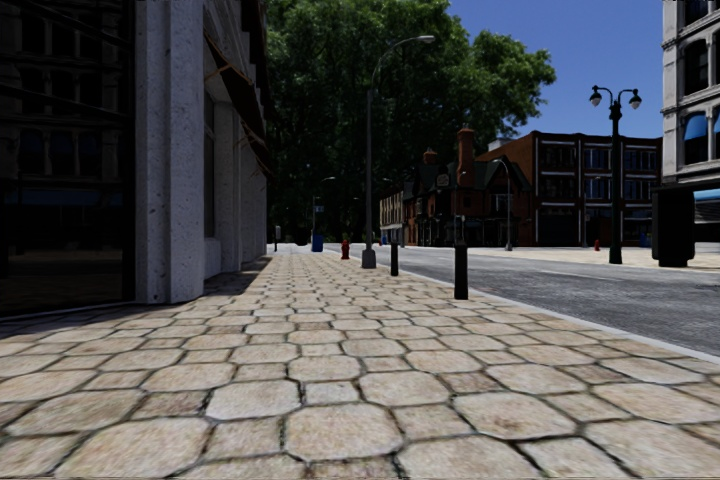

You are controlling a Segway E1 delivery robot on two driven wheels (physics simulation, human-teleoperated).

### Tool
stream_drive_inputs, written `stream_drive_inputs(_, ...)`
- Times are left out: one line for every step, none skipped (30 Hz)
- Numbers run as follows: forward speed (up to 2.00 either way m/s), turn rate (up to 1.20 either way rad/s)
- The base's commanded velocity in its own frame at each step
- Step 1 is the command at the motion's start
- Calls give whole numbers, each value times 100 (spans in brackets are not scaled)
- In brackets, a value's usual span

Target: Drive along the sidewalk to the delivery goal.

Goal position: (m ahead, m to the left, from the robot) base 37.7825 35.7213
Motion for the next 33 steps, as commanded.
stream_drive_inputs(200,28)
stream_drive_inputs(200,28)
stream_drive_inputs(200,28)
stream_drive_inputs(200,28)
stream_drive_inputs(200,28)
stream_drive_inputs(200,28)
stream_drive_inputs(200,28)
stream_drive_inputs(200,28)
stream_drive_inputs(200,28)
stream_drive_inputs(200,28)
stream_drive_inputs(200,28)
stream_drive_inputs(200,28)
stream_drive_inputs(200,28)
stream_drive_inputs(200,28)
stream_drive_inputs(200,28)
stream_drive_inputs(200,28)
stream_drive_inputs(200,28)
stream_drive_inputs(200,28)
stream_drive_inputs(200,28)
stream_drive_inputs(200,28)
stream_drive_inputs(200,28)
stream_drive_inputs(200,28)
stream_drive_inputs(200,28)
stream_drive_inputs(200,28)
stream_drive_inputs(200,28)
stream_drive_inputs(200,28)
stream_drive_inputs(200,28)
stream_drive_inputs(200,28)
stream_drive_inputs(200,28)
stream_drive_inputs(200,28)
stream_drive_inputs(200,28)
stream_drive_inputs(200,28)
stream_drive_inputs(200,28)
